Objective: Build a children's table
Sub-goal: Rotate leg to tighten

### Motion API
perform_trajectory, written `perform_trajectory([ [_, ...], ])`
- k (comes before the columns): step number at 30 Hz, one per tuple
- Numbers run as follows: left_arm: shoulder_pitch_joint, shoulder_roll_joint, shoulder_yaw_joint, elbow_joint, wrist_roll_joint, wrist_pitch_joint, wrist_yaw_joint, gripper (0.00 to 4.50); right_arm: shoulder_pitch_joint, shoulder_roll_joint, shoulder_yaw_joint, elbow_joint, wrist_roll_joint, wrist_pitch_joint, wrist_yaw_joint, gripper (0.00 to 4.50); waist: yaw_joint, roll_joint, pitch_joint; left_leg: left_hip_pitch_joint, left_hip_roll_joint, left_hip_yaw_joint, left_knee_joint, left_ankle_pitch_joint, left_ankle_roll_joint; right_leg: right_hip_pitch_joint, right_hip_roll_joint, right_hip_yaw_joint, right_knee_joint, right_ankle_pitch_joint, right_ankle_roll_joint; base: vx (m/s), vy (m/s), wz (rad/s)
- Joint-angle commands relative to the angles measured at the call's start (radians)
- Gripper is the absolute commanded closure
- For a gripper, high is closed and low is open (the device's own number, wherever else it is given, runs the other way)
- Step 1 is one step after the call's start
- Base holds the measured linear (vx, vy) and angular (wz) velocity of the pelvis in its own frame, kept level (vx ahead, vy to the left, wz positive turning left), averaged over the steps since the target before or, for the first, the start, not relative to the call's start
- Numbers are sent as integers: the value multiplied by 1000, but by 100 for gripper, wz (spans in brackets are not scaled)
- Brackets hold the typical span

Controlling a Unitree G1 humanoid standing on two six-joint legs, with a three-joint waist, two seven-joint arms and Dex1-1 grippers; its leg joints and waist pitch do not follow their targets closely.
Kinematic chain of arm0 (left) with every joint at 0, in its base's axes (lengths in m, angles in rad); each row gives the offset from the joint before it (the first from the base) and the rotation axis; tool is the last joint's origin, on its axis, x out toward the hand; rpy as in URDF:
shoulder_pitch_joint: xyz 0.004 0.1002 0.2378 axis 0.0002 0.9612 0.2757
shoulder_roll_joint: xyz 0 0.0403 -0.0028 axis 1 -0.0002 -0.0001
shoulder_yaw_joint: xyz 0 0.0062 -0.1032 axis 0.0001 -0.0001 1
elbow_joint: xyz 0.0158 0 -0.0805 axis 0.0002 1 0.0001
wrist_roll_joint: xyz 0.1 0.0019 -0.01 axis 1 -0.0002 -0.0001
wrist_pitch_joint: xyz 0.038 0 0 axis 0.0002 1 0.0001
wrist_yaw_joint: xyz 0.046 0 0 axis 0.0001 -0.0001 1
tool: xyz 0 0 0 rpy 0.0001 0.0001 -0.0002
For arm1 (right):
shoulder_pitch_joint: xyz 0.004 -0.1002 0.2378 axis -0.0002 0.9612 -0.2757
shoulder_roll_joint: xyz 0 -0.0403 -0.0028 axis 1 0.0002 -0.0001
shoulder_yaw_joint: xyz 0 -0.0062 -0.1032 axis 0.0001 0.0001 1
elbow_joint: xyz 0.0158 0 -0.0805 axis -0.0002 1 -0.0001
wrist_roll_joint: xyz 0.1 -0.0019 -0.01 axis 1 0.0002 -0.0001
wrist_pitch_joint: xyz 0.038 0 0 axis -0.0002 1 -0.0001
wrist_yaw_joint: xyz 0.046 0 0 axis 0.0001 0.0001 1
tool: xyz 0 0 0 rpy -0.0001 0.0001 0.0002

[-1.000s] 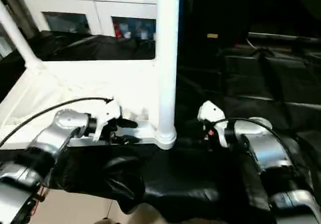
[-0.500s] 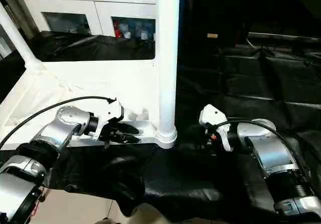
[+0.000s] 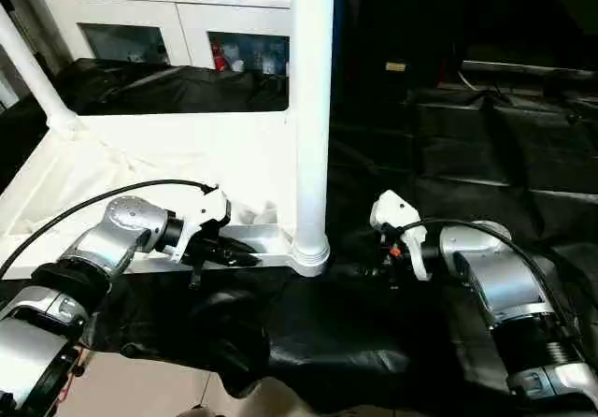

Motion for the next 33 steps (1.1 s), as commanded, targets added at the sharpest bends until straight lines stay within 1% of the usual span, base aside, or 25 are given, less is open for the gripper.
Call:
perform_trajectory([
  [1,32,16,13,-10,4,60,50,450,-7,19,-12,-12,0,-25,-15,64,7,-13,-68,0,8,4,-67,-230,45,64,-45,22,-76,-241,-228,0,0,0],
  [2,55,8,38,-53,-19,109,80,450,-14,44,-14,14,-23,-73,-67,55,5,-15,-68,0,7,5,-67,-227,44,63,-45,21,-78,-247,-224,0,0,0],
  [3,67,3,50,-81,-30,133,94,450,-20,59,-13,28,-36,-96,-94,55,1,-14,-67,-1,5,5,-68,-222,41,61,-44,20,-79,-262,-220,0,0,0],
  [4,78,0,57,-107,-37,154,106,450,-24,71,-12,39,-44,-109,-115,55,1,-14,-68,1,6,6,-67,-221,38,59,-45,21,-80,-265,-219,0,0,0],
  [5,90,-1,62,-136,-39,173,119,450,-30,86,-12,50,-51,-117,-138,55,-3,-15,-66,-2,6,4,-70,-216,35,61,-46,21,-78,-269,-218,0,0,0],
  [6,103,-2,66,-163,-42,188,131,450,-36,103,-14,64,-55,-122,-163,55,-7,-14,-66,0,3,6,-69,-217,36,59,-42,21,-83,-282,-212,0,0,0],
  [7,121,-4,71,-205,-45,209,145,450,-47,127,-16,86,-59,-124,-202,55,-8,-16,-66,1,4,6,-69,-215,34,59,-42,22,-81,-280,-212,0,0,0],
  [8,139,-6,75,-241,-46,224,158,450,-57,144,-14,105,-63,-127,-227,55,-13,-14,-66,-2,3,5,-70,-212,35,60,-43,21,-80,-276,-212,0,0,0],
  [9,149,-7,76,-259,-47,229,162,450,-62,152,-12,114,-65,-130,-237,55,-17,-19,-66,-1,4,5,-71,-210,37,59,-43,21,-80,-280,-210,0,0,0],
  [10,174,-7,76,-303,-49,236,168,450,-73,169,-5,134,-72,-136,-255,55,-18,-16,-67,0,3,6,-70,-211,40,58,-42,21,-81,-281,-210,0,0,0],
  [12,207,-7,75,-354,-48,239,183,450,-92,194,5,167,-82,-144,-270,55,-26,-14,-68,-3,4,5,-70,-204,44,58,-41,21,-78,-254,-217,0,0,0],
  [13,214,-7,76,-365,-46,240,194,450,-99,202,8,179,-86,-149,-274,55,-26,-13,-66,-2,3,7,-70,-207,47,57,-39,21,-81,-255,-217,0,0,0],
  [14,229,-7,77,-392,-46,255,204,450,-111,214,11,203,-91,-158,-284,55,-25,-11,-68,-1,4,7,-69,-206,47,57,-39,21,-79,-247,-220,0,0,0],
  [15,244,-7,81,-422,-50,275,211,450,-122,226,13,226,-94,-166,-286,55,-26,-21,-69,-5,6,6,-70,-183,54,59,-42,21,-71,-222,-226,0,0,0],
  [16,248,-7,81,-428,-51,280,212,450,-124,229,14,231,-94,-168,-286,55,-26,-19,-67,-1,5,8,-69,-190,58,55,-40,22,-76,-230,-225,0,0,0],
  [17,259,-6,83,-452,-52,297,218,450,-135,238,18,252,-94,-175,-280,55,-28,-36,-69,-2,5,11,-67,-183,62,58,-40,23,-75,-221,-225,0,0,0],
  [18,262,-6,83,-459,-53,302,221,450,-139,241,19,260,-93,-178,-278,55,-26,-31,-68,-4,6,8,-69,-178,62,59,-43,23,-70,-221,-228,0,0,0],
  [19,272,-3,84,-481,-53,319,227,450,-149,249,19,280,-90,-185,-276,82,-26,-27,-67,-2,6,9,-69,-182,64,56,-43,23,-73,-235,-223,0,0,0],
  [22,278,1,87,-492,-53,326,229,450,-157,254,21,294,-89,-192,-273,96,-27,-30,-65,-3,5,9,-70,-186,64,56,-42,23,-75,-244,-214,0,0,0],
  [23,281,2,87,-500,-53,330,231,450,-162,256,20,302,-91,-196,-272,110,-29,-35,-65,-4,5,10,-70,-185,64,57,-42,24,-75,-245,-212,0,0,0],
  [24,284,5,87,-510,-54,337,233,450,-168,259,19,315,-94,-203,-268,124,-27,-33,-64,-3,3,10,-70,-188,64,56,-43,24,-78,-264,-207,0,0,0],
  [25,288,9,88,-522,-54,346,235,450,-176,263,19,334,-99,-213,-264,132,-28,-33,-64,-3,4,10,-70,-190,63,55,-44,24,-77,-269,-206,0,0,0],
  [27,290,15,88,-532,-52,354,237,450,-186,266,19,355,-100,-225,-258,138,-30,-31,-63,-3,4,9,-70,-197,61,55,-43,24,-78,-286,-202,0,0,0],
  [28,290,17,88,-533,-51,355,239,450,-188,268,19,362,-100,-228,-257,161,-31,-32,-63,-4,4,9,-70,-193,60,55,-43,24,-78,-282,-202,0,0,0],
  [33,288,22,90,-526,-44,349,245,450,-195,274,17,385,-100,-236,-257,177,-33,-32,-65,-3,3,10,-69,-184,65,56,-41,24,-75,-243,-216,0,0,0],
])
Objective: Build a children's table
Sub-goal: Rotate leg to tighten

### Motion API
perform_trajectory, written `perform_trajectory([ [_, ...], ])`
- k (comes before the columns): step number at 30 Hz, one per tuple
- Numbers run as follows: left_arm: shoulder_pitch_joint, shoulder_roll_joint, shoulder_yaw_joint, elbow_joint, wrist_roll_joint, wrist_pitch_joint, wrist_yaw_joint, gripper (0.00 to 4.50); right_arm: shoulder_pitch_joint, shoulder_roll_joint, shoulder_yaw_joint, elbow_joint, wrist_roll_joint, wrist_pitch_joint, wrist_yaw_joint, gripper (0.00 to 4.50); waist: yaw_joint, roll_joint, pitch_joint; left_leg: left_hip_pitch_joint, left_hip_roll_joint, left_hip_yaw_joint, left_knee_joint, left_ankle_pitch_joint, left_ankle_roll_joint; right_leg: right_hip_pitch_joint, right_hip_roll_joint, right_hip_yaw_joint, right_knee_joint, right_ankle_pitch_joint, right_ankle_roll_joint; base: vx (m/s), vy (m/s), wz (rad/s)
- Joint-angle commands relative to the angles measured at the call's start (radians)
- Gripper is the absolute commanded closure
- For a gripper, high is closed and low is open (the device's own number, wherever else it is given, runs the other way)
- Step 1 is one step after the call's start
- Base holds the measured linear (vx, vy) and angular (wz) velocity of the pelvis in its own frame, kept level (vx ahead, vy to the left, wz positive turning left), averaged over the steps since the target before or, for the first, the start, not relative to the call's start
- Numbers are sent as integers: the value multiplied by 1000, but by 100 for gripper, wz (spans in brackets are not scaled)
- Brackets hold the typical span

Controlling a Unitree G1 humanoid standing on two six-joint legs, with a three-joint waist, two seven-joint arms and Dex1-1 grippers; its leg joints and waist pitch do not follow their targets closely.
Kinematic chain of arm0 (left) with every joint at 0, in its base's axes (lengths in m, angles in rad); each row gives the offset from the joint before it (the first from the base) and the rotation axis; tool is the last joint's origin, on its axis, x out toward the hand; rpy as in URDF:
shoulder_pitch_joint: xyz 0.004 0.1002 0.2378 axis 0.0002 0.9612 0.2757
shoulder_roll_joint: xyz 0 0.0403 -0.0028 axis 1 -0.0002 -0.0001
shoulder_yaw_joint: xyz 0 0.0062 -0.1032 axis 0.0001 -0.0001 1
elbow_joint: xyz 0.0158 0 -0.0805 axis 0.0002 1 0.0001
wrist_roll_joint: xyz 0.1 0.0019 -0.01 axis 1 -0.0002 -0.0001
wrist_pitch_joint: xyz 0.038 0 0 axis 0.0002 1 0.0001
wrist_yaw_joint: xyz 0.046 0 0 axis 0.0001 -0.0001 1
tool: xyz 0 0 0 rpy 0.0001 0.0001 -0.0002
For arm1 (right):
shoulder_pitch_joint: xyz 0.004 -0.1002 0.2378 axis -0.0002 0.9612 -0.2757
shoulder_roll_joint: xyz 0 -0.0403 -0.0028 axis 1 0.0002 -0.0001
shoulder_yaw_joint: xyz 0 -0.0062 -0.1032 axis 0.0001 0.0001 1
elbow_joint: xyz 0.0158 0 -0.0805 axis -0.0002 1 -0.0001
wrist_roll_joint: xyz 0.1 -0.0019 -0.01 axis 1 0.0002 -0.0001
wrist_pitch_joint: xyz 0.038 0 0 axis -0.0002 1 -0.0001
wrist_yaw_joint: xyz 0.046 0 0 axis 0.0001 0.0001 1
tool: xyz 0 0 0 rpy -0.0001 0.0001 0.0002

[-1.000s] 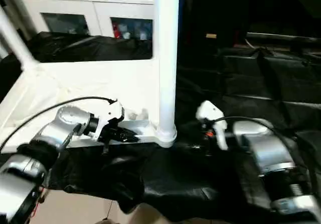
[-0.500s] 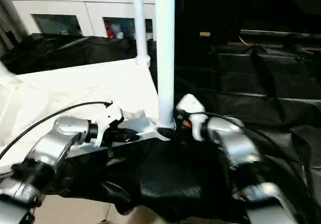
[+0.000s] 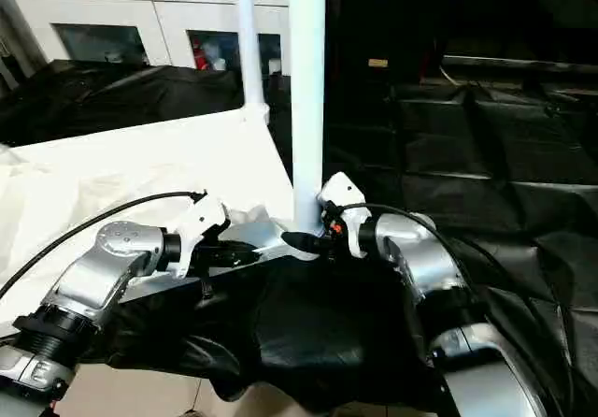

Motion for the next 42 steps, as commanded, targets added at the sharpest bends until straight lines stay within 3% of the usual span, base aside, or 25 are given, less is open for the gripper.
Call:
perform_trajectory([
  [1,20,10,24,9,-13,2,17,450,-17,4,-9,27,-10,-1,-22,177,10,-20,-67,-1,4,8,-61,-187,65,58,-40,23,-73,-244,-220,0,0,0],
  [3,18,8,26,12,-10,0,30,450,-21,9,-13,40,-11,-5,-33,177,9,-20,-66,-1,4,8,-61,-191,65,58,-41,23,-74,-251,-220,0,0,0],
  [7,-24,-47,40,78,21,-10,160,450,-44,79,-57,135,-30,-16,-236,178,0,-20,-64,2,1,6,-65,-223,37,55,-41,23,-82,-329,-201,0,0,0],
  [12,-102,-153,56,182,40,-22,322,450,-55,181,-94,205,-38,0,-471,178,5,-20,-64,6,-1,8,-65,-230,29,51,-40,25,-86,-341,-183,0,0,0],
  [15,-151,-225,50,254,38,-37,378,450,-70,260,-91,259,-60,-9,-601,178,9,-11,-65,8,-3,8,-66,-229,21,48,-38,24,-87,-325,-185,0,0,0],
  [16,-155,-234,45,263,39,-42,377,450,-74,274,-88,268,-62,-15,-610,178,11,-14,-66,6,-3,7,-66,-226,21,51,-40,23,-85,-315,-184,0,0,0],
  [20,-168,-259,33,295,42,-62,363,450,-85,326,-86,277,-51,-58,-583,178,14,-13,-67,3,-2,7,-68,-243,39,53,-42,21,-86,-313,-180,0,0,0],
  [21,-169,-260,32,298,39,-70,355,450,-87,335,-88,268,-43,-65,-559,122,13,-13,-66,3,-3,7,-69,-256,42,53,-43,20,-90,-335,-174,0,0,0],
  [23,-167,-258,31,295,36,-78,342,450,-87,335,-87,260,-40,-67,-542,108,13,-10,-67,4,-3,6,-70,-266,39,53,-43,20,-92,-354,-166,0,0,0],
  [26,-150,-214,29,276,23,-120,260,450,-85,283,-78,222,-27,-73,-416,72,12,-12,-67,-1,-3,3,-72,-268,43,56,-44,19,-90,-357,-162,0,0,0],
  [27,-143,-201,28,266,19,-127,237,450,-82,263,-69,210,-28,-80,-382,63,11,-12,-69,-2,-1,4,-70,-254,50,57,-45,20,-86,-320,-171,0,0,0],
  [30,-124,-168,30,232,-1,-113,169,450,-74,207,-40,184,-44,-110,-295,58,10,-13,-70,-5,0,6,-67,-227,64,60,-46,19,-81,-264,-198,0,0,0],
  [32,-87,-102,7,165,-24,-126,36,450,-54,132,-16,140,-34,-136,-141,58,12,-16,-72,-4,1,6,-66,-215,69,61,-45,18,-80,-255,-205,0,0,0],
  [34,-72,-73,0,137,-36,-135,-22,450,-47,104,-14,121,-22,-140,-77,58,17,-8,-73,-4,8,10,-62,-192,93,57,-42,18,-71,-183,-235,0,0,0],
  [36,-67,-55,-1,127,-41,-133,-51,450,-43,86,-14,108,-14,-142,-32,58,20,-9,-77,-2,8,11,-59,-176,97,61,-42,17,-64,-142,-251,0,0,0],
  [37,-65,-46,-2,125,-41,-140,-65,450,-41,77,-14,101,-11,-142,-4,58,21,-6,-73,-1,9,11,-61,-180,100,57,-39,16,-62,-122,-269,0,0,0],
  [42,-48,26,-13,107,-57,-169,-184,450,-9,0,18,23,23,-118,198,58,26,-8,-71,2,13,11,-62,-214,99,58,-42,17,-64,-151,-268,0,0,0],
])
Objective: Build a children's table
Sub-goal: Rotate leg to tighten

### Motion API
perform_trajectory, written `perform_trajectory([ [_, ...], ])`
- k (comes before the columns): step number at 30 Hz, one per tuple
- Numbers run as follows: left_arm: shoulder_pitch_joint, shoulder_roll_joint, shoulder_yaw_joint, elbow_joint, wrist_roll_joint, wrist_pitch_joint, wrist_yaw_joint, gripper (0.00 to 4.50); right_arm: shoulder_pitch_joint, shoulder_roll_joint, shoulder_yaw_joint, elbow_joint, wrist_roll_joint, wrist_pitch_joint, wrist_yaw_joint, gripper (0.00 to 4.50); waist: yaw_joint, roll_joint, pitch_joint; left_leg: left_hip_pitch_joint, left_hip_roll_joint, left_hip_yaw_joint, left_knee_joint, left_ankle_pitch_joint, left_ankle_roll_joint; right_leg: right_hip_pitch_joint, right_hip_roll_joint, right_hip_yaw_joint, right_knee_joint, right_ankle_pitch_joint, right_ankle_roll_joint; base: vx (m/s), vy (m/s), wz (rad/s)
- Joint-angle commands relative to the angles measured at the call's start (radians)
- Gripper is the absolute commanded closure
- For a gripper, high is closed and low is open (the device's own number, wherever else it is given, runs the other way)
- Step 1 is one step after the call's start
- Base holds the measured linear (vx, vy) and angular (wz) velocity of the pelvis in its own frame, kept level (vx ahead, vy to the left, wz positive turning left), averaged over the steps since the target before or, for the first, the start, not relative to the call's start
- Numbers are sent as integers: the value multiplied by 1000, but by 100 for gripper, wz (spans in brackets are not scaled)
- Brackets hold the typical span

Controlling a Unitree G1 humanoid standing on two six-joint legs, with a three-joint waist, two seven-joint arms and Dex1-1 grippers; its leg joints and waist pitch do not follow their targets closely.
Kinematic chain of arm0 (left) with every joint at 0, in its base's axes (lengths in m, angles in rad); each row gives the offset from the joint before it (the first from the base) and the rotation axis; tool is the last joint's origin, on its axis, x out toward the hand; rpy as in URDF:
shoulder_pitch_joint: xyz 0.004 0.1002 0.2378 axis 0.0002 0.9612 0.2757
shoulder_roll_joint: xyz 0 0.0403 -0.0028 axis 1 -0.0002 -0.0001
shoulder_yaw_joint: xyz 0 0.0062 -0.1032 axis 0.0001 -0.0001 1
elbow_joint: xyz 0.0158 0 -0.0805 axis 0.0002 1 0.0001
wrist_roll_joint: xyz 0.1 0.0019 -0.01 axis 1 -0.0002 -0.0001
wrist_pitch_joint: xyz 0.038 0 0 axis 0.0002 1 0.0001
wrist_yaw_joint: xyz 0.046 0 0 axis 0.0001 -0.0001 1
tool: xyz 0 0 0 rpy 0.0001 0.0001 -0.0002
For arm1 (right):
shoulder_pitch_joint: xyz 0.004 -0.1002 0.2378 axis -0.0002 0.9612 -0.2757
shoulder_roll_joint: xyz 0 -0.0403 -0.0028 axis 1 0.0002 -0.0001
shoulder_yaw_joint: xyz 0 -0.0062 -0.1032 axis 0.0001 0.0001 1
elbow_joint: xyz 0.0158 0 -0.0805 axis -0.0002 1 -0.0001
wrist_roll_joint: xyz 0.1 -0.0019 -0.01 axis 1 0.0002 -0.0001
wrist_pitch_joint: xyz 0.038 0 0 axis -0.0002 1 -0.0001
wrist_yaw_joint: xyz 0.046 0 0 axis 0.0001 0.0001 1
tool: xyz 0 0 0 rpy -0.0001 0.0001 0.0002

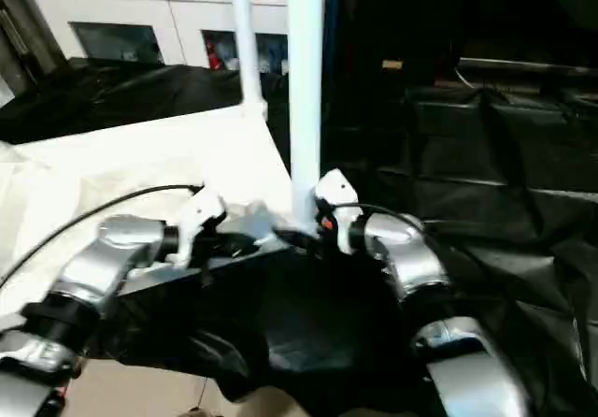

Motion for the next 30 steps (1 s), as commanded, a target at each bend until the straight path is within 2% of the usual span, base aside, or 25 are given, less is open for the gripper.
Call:
perform_trajectory([
  [1,3,12,-20,-43,-37,-14,-74,450,12,-18,28,-45,24,17,81,58,3,-12,-66,5,13,10,-64,-213,91,58,-32,23,-64,-162,-271,0,0,0],
  [4,6,30,-16,-55,-51,-5,-108,450,23,-36,42,-72,32,36,140,58,8,-14,-64,6,15,9,-66,-220,80,58,-34,26,-66,-192,-262,0,0,0],
  [5,6,36,-16,-56,-53,-5,-119,450,26,-40,47,-78,33,43,152,75,9,-19,-65,5,15,10,-66,-209,78,58,-33,26,-65,-182,-261,0,0,0],
  [8,5,47,-18,-55,-52,-11,-143,450,38,-48,57,-103,31,56,185,92,13,-16,-65,6,15,10,-65,-194,77,57,-33,26,-62,-166,-263,0,0,0],
  [9,5,52,-22,-54,-50,-14,-156,450,43,-51,65,-110,25,56,193,110,15,-21,-65,5,14,11,-64,-188,77,59,-33,26,-62,-160,-263,0,0,0],
  [18,8,45,-21,-37,-36,-34,-128,450,58,-37,73,-124,20,69,172,177,18,-16,-65,6,13,9,-65,-197,63,59,-34,26,-63,-182,-253,0,0,0],
  [22,2,23,-13,-22,-27,-40,-78,450,76,-24,68,-128,18,74,133,183,17,-17,-64,5,13,9,-65,-195,60,59,-33,27,-63,-170,-254,0,0,0],
  [25,-15,-6,-2,11,-2,-38,7,450,79,16,37,-99,15,85,27,184,16,-17,-62,7,12,8,-69,-218,50,58,-34,27,-68,-218,-240,0,0,0],
  [27,-37,-48,18,45,7,-31,99,450,60,68,0,-32,-4,90,-132,184,11,-19,-59,10,9,7,-71,-241,30,55,-36,28,-76,-288,-218,0,0,0],
  [28,-39,-52,19,47,8,-31,106,450,59,72,-3,-27,-5,91,-144,184,9,-18,-58,11,9,7,-72,-250,24,52,-37,29,-78,-308,-215,0,0,0],
  [29,-42,-59,23,52,8,-31,121,450,55,80,-9,-15,-8,95,-171,184,9,-21,-59,11,8,5,-73,-257,15,56,-38,28,-81,-340,-200,0,0,0],
  [30,-52,-77,24,63,19,-26,161,450,44,103,-25,17,-14,102,-249,184,6,-20,-58,10,8,5,-74,-259,13,53,-38,28,-82,-352,-191,0,0,0],
])
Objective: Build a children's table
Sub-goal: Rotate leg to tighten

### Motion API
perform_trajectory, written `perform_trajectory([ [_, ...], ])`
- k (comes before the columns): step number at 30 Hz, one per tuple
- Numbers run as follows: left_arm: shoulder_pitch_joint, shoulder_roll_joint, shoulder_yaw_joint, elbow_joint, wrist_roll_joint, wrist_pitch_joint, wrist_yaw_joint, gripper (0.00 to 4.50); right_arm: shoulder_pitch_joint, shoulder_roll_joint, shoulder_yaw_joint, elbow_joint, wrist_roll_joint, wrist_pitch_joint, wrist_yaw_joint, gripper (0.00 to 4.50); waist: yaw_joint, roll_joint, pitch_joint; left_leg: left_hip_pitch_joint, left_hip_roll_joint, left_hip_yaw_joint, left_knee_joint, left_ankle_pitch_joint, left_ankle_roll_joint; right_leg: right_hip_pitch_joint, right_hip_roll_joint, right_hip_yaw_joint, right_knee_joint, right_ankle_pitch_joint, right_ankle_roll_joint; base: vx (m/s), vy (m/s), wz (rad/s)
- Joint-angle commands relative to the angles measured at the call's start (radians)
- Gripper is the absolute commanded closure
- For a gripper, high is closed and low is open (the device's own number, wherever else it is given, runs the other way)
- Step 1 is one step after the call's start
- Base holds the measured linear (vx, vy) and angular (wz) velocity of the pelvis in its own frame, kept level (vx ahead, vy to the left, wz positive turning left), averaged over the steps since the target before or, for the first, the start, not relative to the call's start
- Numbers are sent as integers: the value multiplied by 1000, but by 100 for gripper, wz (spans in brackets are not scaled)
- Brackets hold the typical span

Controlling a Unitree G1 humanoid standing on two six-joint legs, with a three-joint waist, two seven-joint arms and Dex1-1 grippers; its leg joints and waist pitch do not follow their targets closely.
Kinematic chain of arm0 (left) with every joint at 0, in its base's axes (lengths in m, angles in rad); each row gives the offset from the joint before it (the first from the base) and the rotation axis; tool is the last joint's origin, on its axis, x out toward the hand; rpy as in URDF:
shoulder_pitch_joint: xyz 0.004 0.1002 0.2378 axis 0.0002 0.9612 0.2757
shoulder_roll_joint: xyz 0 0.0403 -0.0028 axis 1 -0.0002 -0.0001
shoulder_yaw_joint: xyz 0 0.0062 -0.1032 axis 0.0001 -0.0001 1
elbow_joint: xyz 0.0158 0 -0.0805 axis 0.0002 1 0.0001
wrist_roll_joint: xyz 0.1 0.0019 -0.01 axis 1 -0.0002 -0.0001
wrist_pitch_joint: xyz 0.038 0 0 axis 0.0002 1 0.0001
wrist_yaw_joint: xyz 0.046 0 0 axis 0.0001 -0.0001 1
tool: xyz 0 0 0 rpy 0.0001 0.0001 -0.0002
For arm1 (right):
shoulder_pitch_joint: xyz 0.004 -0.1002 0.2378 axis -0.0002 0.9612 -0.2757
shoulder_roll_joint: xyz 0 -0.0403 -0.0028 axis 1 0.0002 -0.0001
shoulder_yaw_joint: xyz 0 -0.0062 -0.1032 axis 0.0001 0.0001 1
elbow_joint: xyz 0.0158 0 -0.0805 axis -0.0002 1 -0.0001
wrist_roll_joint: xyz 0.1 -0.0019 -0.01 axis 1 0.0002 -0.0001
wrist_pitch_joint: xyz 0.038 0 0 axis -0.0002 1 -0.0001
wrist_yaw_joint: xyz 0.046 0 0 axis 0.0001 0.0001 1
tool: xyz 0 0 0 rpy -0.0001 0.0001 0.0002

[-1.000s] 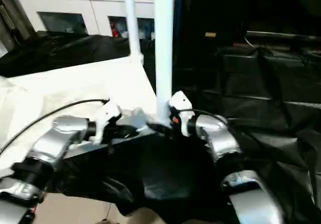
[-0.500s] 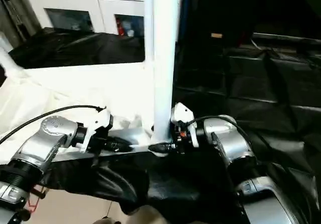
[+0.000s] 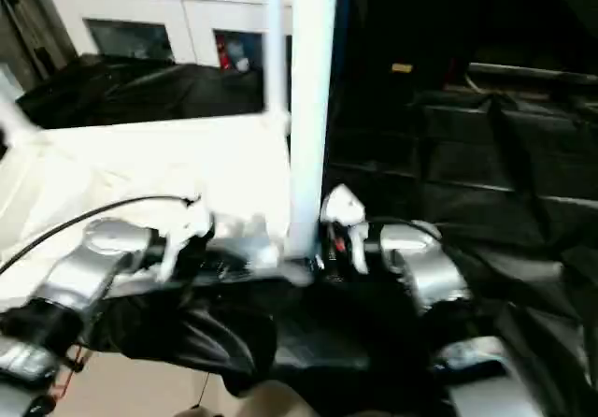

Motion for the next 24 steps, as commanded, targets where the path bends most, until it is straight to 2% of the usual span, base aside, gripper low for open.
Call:
perform_trajectory([
  [1,-39,-50,19,20,3,5,107,450,-10,61,14,63,-23,30,-127,184,-4,-16,-58,6,9,5,-77,-268,12,45,-37,26,-87,-366,-185,0,0,0],
  [2,-44,-63,18,26,9,9,128,450,-17,78,4,81,-23,34,-173,185,-7,-14,-58,8,8,3,-77,-276,6,44,-38,26,-89,-389,-177,0,0,0],
  [4,-58,-107,15,37,23,22,193,450,-33,130,-18,119,-31,52,-304,185,-10,-15,-60,7,9,3,-78,-271,2,45,-37,27,-88,-368,-177,0,0,0],
  [5,-62,-120,13,41,28,24,214,450,-38,146,-22,129,-39,56,-340,185,-12,-14,-57,8,7,3,-80,-282,1,42,-36,26,-90,-374,-177,0,0,0],
  [9,-76,-180,7,51,46,28,287,450,-44,213,-1,143,-64,13,-372,185,-14,-14,-61,8,7,3,-79,-289,7,44,-37,26,-92,-363,-172,0,0,0],
  [10,-76,-181,7,50,46,28,287,450,-44,214,0,143,-64,12,-371,129,-14,-14,-61,7,8,3,-79,-288,11,44,-37,27,-91,-355,-173,0,0,0],
  [12,-70,-192,-4,36,44,16,275,450,-44,222,30,131,-72,-1,-313,109,-15,-14,-61,3,8,2,-80,-286,17,46,-36,25,-89,-343,-176,0,0,0],
  [13,-66,-189,-7,30,42,15,265,450,-45,216,35,130,-74,-2,-301,109,-14,-14,-62,4,8,3,-79,-285,19,46,-37,26,-89,-337,-178,0,0,0],
  [16,-58,-180,-10,17,38,8,242,450,-53,206,27,133,-67,0,-289,65,-15,-14,-60,3,8,2,-80,-288,22,47,-38,26,-89,-338,-181,0,0,0],
  [18,-46,-159,-12,-1,31,8,202,450,-59,172,28,128,-72,-19,-244,58,-16,-15,-60,1,9,2,-81,-289,25,48,-39,26,-89,-345,-180,0,0,0],
  [19,-41,-151,-11,-9,28,8,186,450,-59,145,33,118,-73,-29,-200,37,-16,-14,-60,2,10,1,-82,-291,26,48,-39,25,-90,-346,-181,0,0,0],
  [22,-25,-117,-10,-32,9,-1,118,450,-52,87,41,90,-74,-47,-101,37,-15,-16,-63,-2,10,4,-77,-261,42,53,-38,26,-84,-283,-199,0,0,0],
  [23,-19,-101,-13,-42,3,-7,89,450,-45,64,45,74,-66,-54,-48,37,-15,-11,-64,-1,11,3,-76,-256,45,53,-39,26,-82,-270,-205,0,0,0],
  [24,-11,-80,-17,-54,-5,-14,52,450,-36,31,48,49,-52,-62,25,37,-10,-10,-69,-2,11,6,-70,-215,61,56,-35,26,-74,-193,-228,0,0,0],
])
